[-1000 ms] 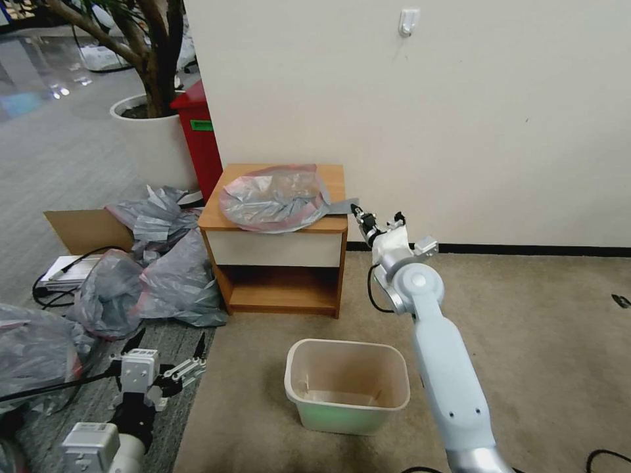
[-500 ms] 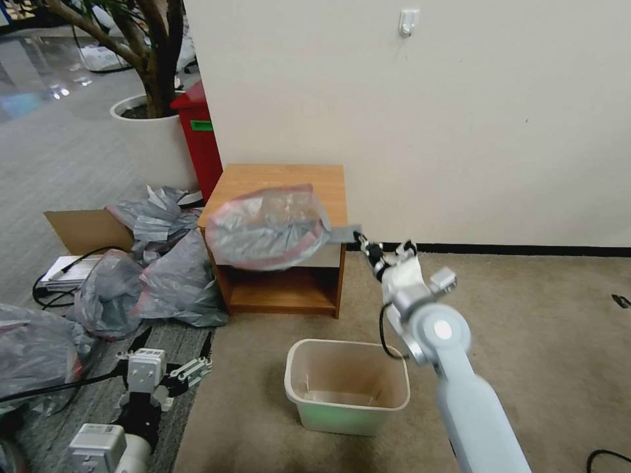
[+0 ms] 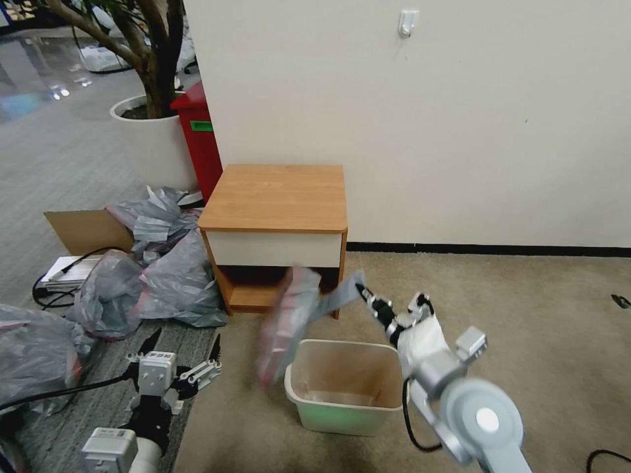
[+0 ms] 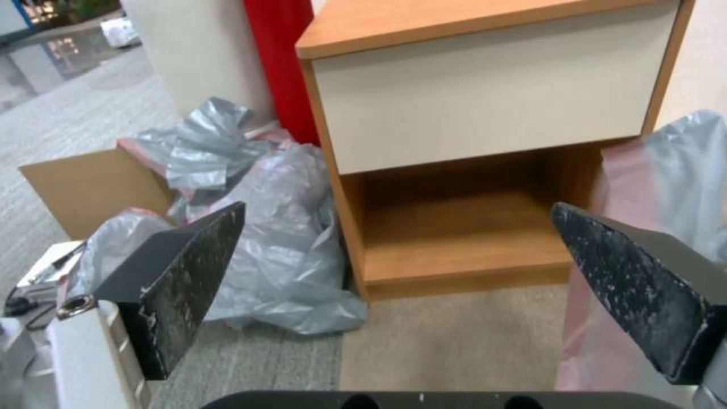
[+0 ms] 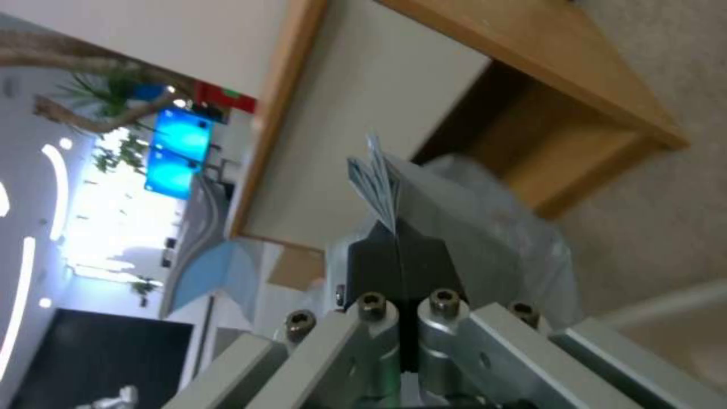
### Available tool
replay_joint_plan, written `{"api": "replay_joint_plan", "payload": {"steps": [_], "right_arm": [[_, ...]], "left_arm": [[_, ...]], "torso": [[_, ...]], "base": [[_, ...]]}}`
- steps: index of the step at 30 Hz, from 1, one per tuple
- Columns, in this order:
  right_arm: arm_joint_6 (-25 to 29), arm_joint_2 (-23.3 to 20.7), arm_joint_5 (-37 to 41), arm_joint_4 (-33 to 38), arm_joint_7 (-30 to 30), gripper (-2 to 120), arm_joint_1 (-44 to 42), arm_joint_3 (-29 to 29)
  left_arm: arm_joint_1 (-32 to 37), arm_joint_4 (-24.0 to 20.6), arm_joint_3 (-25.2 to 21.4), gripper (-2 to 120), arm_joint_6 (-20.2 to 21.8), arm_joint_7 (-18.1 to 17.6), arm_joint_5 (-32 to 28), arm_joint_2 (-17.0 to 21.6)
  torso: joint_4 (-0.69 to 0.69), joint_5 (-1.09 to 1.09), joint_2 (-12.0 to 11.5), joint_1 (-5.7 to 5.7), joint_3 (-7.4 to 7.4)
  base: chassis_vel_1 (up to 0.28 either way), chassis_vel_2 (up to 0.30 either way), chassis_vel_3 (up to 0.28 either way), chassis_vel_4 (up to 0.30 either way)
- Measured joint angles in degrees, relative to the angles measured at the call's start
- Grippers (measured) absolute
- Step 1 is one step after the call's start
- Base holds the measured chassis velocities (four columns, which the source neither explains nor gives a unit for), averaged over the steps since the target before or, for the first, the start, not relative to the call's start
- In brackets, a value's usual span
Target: Pick up the garbage bag from the table and place it over the trash can.
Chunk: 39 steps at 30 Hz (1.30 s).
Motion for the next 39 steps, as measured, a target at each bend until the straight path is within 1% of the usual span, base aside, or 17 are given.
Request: {"api": "replay_joint_plan", "payload": {"steps": [6, 10, 12, 15, 17, 19, 21, 23, 24, 27, 28, 30, 32, 35, 39], "right_arm": [[-0.8, -1.8, -0.3, 2.5, -0.4, 0, -5.2, 2.3], [-0.8, -2.6, 0.7, 4.4, -0.4, 0, -6.8, 3.5], [-0.8, -2.7, 1.1, 4.9, -0.4, 0, -7.0, 3.7], [-0.9, -3.2, 2.9, 8.1, 0.5, 0, -7.6, 4.6], [-0.9, -3.2, 3.5, 8.9, 0.9, 0, -7.7, 4.6], [-1.1, -3.5, 5.5, 11.7, 1.7, 0, -7.7, 4.4], [-1.2, -3.6, 5.8, 12.3, 1.9, 0, -7.5, 4.0], [-1.2, -4.0, 5.9, 12.6, 2.1, 0, -5.6, 1.4], [-1.2, -4.0, 5.9, 12.6, 2.1, 0, -5.6, 1.4], [-0.5, -4.0, 4.2, 11.6, 2.5, 0, -1.4, -4.1], [-0.5, -4.0, 4.2, 11.6, 2.5, 0, -1.4, -4.1], [0.0, -3.9, 3.0, 10.8, 2.1, 0, 0.6, -7.2], [0.2, -3.9, 2.7, 10.6, 1.8, 0, 1.2, -8.1], [0.4, -3.9, 1.8, 10.3, 0.4, 0, 3.2, -10.9], [0.6, -3.8, 2.0, 10.5, -0.3, 0, 4.8, -12.5]], "left_arm": [[-0.1, 0.0, -0.1, 100, -0.1, 0.0, 0.1, -0.2], [-0.2, 0.0, 0.1, 100, -0.2, 0.0, 0.2, -0.2], [-0.2, 0.0, 0.2, 100, -0.2, 0.0, 0.3, -0.2], [-0.3, 0.0, 0.5, 100, -0.4, 0.0, 0.6, -0.3], [-0.3, 0.0, 0.5, 100, -0.4, 0.0, 0.6, -0.3], [-0.4, 0.0, 0.6, 100, -0.6, 0.1, 0.8, -0.3], [-0.5, 0.0, 0.7, 100, -0.6, 0.1, 0.8, -0.3], [-0.6, 0.0, 0.9, 100, -0.8, 0.1, 1.0, -0.4], [-0.6, 0.0, 0.9, 100, -0.8, 0.1, 1.0, -0.4], [-0.6, 0.0, 1.0, 100, -1.1, 0.1, 1.3, -0.4], [-0.6, 0.0, 1.0, 100, -1.1, 0.1, 1.3, -0.4], [-0.4, 0.0, 0.7, 100, -1.2, 0.1, 1.3, -0.3], [-0.3, 0.0, 0.4, 100, -1.2, 0.1, 1.3, -0.3], [0.0, 0.0, -0.8, 100, -1.7, -0.1, 1.1, -0.4], [0.2, 0.0, -1.8, 100, -2.2, -0.9, 0.8, -0.5]], "torso": [[0.0, 0.0, 0.0, 0.0, 0.0], [0.0, 0.0, 0.0, 0.0, 0.0], [-0.01, 0.0, 0.0, 0.0, 0.0], [0.0, 0.0, 0.0, -0.01, 0.0], [0.0, 0.0, 0.0, 0.0, 0.01], [-0.01, -0.01, 0.0, 0.0, 0.0], [-0.01, -0.01, 0.0, 0.0, 0.0], [-0.01, -0.01, 0.0, 0.0, 0.01], [-0.01, -0.01, 0.0, 0.0, 0.01], [0.0, -0.01, 0.0, 0.0, 0.01], [0.0, -0.01, 0.0, 0.0, 0.01], [0.0, 0.0, 0.0, 0.0, 0.01], [0.0, -0.01, 0.0, 0.0, 0.01], [0.0, -0.01, 0.0, 0.0, 0.01], [0.0, -0.01, 0.0, 0.0, 0.01]], "base": [[0.0, 0.0, 0.0, 0.0], [0.0, 0.0, 0.0, 0.0], [0.0, 0.0, 0.0, 0.0], [0.0, 0.0, 0.0, 0.0], [0.0, 0.0, 0.0, 0.0], [0.0, 0.0, 0.0, 0.0], [0.0, 0.0, 0.0, 0.0], [0.0, 0.0, 0.0, 0.0], [0.0, 0.0, 0.0, 0.0], [0.0, 0.0, 0.0, 0.0], [0.0, 0.0, 0.0, 0.0], [0.0, 0.0, 0.0, 0.0], [0.0, 0.0, 0.0, 0.0], [0.0, 0.0, 0.0, 0.0], [0.0, 0.0, 0.0, 0.0]]}}
